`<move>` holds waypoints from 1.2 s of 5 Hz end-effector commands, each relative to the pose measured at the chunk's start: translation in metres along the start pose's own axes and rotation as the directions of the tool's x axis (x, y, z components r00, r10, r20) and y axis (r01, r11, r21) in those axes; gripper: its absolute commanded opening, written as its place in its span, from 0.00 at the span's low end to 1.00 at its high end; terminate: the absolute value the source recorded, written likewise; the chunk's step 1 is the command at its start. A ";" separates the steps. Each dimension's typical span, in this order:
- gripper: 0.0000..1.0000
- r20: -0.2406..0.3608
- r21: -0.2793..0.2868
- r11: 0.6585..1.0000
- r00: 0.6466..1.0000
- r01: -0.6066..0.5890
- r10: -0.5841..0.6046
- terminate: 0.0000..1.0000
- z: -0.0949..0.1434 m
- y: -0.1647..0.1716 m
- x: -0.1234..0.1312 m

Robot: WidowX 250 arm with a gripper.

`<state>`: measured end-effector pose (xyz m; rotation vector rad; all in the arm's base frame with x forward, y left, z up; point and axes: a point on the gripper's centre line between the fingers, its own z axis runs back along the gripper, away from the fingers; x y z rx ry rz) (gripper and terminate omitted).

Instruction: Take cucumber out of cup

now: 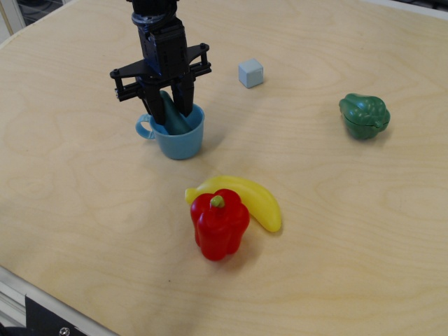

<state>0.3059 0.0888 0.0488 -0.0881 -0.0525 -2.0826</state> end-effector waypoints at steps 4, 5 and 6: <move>0.00 -0.145 0.110 0.992 0.986 -0.067 0.083 0.00 0.084 0.015 0.009; 0.00 -0.148 0.125 0.992 0.988 -0.021 0.039 0.00 0.092 0.035 0.019; 0.00 -0.099 0.103 0.994 0.995 0.028 -0.018 0.00 0.080 0.062 0.023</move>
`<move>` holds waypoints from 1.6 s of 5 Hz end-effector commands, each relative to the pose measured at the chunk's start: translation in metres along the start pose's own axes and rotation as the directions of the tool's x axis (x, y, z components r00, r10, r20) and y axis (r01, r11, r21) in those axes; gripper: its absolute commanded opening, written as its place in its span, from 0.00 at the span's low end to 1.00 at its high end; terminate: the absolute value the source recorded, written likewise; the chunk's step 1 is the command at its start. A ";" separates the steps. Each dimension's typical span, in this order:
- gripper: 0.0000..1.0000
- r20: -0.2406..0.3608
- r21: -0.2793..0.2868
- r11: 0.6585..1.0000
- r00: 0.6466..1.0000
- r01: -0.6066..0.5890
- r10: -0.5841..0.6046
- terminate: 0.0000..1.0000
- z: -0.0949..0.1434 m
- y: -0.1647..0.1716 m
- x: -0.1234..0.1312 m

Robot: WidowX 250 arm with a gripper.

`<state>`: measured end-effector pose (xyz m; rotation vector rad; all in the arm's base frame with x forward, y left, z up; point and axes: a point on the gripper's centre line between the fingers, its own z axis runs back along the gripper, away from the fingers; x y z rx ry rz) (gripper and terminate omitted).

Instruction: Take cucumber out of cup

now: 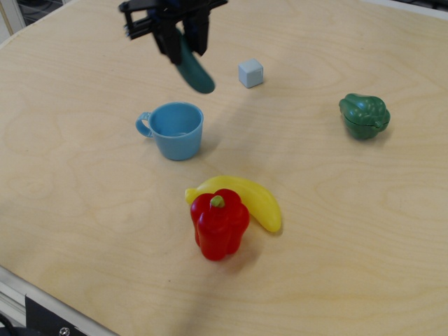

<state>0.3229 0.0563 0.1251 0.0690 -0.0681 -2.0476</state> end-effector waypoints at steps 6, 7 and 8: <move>0.00 0.147 -0.102 0.991 0.987 0.081 -0.066 0.00 -0.079 0.104 0.005; 0.00 0.140 -0.114 0.991 0.988 0.076 -0.060 0.00 -0.079 0.102 0.007; 1.00 0.132 -0.097 0.993 0.989 0.072 -0.059 0.00 -0.076 0.097 0.012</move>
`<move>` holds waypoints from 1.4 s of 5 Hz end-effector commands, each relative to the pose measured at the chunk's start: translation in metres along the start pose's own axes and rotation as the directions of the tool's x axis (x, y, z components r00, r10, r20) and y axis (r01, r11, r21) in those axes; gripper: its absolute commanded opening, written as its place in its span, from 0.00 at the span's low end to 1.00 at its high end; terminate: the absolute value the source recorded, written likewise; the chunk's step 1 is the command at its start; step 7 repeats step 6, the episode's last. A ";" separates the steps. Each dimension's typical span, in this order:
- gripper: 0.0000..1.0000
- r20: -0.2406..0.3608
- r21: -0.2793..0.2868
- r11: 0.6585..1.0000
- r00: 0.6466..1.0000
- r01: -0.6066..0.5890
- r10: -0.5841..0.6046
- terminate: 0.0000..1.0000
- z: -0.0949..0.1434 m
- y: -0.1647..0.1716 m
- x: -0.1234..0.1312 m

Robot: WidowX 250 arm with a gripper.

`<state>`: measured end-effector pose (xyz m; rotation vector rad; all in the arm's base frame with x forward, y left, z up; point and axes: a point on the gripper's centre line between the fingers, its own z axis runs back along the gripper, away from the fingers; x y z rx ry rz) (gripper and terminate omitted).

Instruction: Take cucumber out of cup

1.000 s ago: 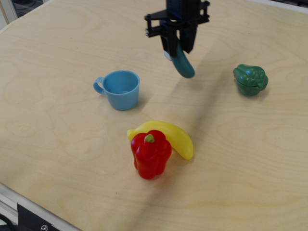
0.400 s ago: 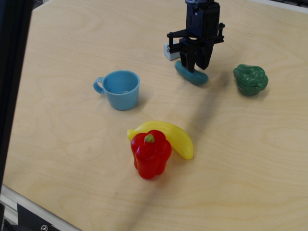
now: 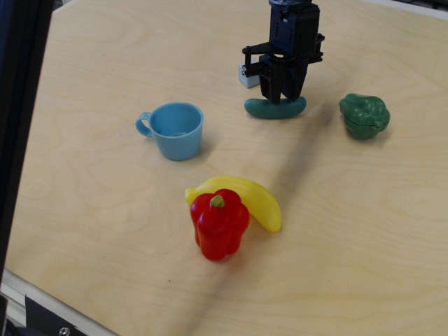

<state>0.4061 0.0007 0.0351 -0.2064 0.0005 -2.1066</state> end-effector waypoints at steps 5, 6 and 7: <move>1.00 -0.074 0.134 0.986 0.992 -0.094 0.105 0.00 0.057 -0.023 0.006; 1.00 -0.074 0.134 0.986 0.992 -0.094 0.105 1.00 0.057 -0.023 0.006; 1.00 -0.074 0.134 0.986 0.992 -0.094 0.105 1.00 0.057 -0.023 0.006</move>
